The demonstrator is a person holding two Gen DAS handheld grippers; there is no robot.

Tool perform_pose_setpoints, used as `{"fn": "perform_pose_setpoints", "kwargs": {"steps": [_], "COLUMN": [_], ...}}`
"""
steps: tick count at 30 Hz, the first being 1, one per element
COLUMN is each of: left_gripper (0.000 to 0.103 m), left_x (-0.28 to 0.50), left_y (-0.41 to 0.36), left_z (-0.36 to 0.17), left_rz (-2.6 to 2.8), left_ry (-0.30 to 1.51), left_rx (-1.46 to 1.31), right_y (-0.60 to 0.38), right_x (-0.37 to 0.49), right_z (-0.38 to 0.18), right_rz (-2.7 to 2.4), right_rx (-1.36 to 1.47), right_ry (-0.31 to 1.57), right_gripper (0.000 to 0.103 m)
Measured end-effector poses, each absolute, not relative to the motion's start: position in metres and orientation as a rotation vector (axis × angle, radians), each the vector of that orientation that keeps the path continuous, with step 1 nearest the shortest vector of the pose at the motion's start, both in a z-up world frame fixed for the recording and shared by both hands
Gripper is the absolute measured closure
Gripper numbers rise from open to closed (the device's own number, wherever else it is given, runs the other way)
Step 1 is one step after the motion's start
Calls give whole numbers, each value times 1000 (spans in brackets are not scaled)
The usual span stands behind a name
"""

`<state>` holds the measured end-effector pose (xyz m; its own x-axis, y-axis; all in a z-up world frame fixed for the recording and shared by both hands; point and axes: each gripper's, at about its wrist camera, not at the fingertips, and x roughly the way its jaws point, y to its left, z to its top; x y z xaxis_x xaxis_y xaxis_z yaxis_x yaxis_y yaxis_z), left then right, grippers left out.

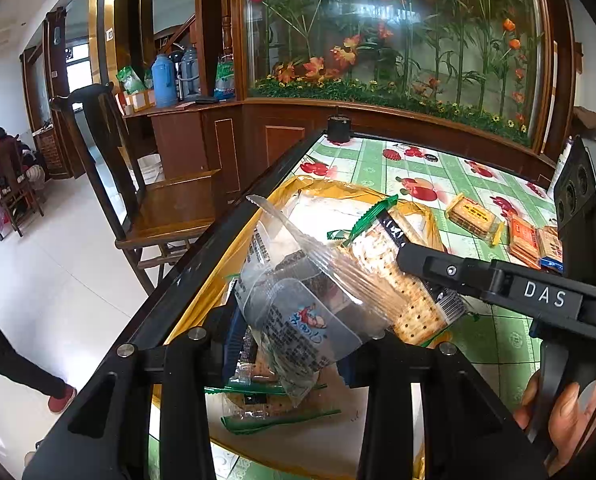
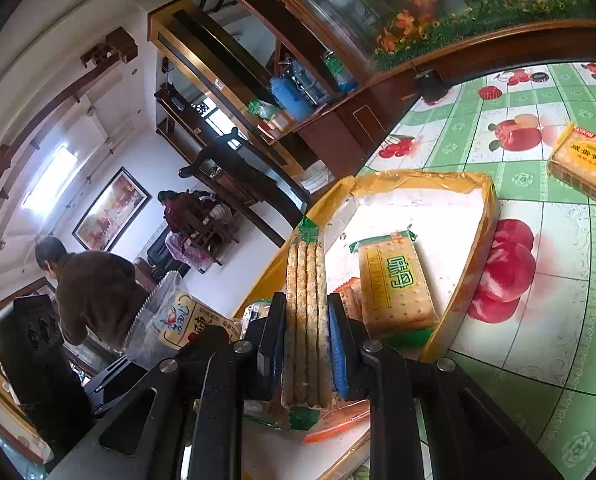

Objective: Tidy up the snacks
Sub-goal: 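Lower both held items into the white tray and open both tools, then withdraw both tools from the tray back over the packs on the table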

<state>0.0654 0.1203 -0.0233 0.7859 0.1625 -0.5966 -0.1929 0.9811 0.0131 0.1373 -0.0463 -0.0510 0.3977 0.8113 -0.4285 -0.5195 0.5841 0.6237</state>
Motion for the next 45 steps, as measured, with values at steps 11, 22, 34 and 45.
{"fn": "perform_pose_setpoints", "kwargs": {"steps": [11,22,34,45], "left_gripper": [67,37,17,17], "left_x": [68,72,67,54], "left_y": [119,120,122,109], "left_z": [-23,-26,-19,3], "left_rz": [192,224,289,278], "left_ry": [642,657,641,585], "left_rx": [-40,-28,-18,-6], "right_y": [-41,-39,-57,-80], "right_x": [144,144,144,132], "right_z": [-54,-57,-54,-37], "right_rz": [873,864,832,760], "right_rx": [420,412,463,452], "right_ry": [793,798,768,726], "right_gripper": [82,80,47,14]}}
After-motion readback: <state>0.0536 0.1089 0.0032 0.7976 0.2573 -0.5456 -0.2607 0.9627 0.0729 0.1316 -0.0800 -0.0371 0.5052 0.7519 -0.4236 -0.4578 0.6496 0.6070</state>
